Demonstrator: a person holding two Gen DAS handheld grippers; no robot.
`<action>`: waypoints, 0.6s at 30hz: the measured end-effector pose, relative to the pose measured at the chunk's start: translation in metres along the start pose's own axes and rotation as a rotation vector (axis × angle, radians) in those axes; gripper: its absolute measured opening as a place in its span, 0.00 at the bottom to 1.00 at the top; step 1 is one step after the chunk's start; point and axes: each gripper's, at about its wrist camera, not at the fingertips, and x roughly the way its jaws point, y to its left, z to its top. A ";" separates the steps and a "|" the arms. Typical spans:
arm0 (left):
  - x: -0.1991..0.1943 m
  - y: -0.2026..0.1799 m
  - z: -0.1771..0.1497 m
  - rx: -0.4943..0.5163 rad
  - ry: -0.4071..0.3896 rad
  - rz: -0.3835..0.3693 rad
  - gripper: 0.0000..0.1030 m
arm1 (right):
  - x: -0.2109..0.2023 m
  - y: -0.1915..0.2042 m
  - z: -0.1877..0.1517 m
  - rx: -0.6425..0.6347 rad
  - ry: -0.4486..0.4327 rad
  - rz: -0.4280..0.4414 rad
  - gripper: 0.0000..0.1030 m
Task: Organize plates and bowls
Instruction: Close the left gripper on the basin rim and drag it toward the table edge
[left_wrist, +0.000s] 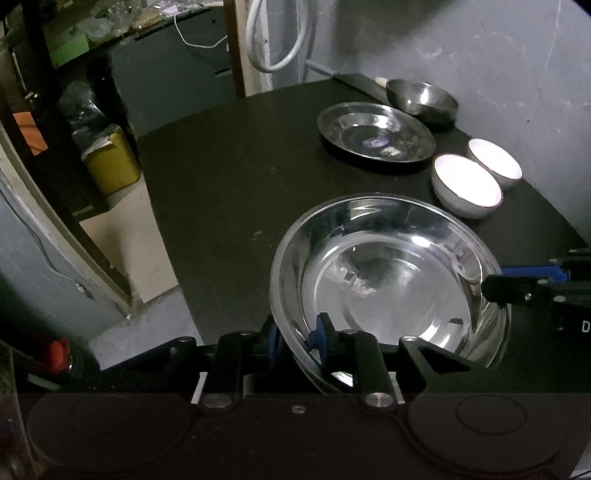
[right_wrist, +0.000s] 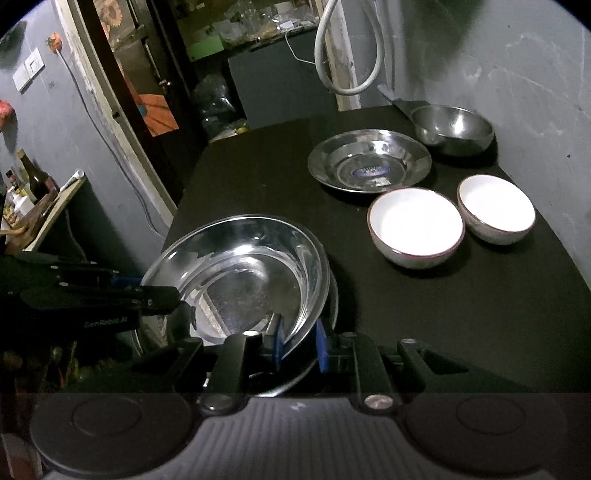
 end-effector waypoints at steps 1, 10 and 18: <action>0.001 -0.001 0.000 0.005 0.003 -0.001 0.22 | 0.000 0.000 -0.001 -0.001 0.004 -0.004 0.21; 0.005 -0.004 0.000 0.029 0.026 0.011 0.24 | 0.001 0.004 -0.003 -0.032 0.026 -0.022 0.23; 0.011 -0.010 0.001 0.047 0.046 0.020 0.27 | 0.006 0.007 -0.003 -0.059 0.039 -0.036 0.26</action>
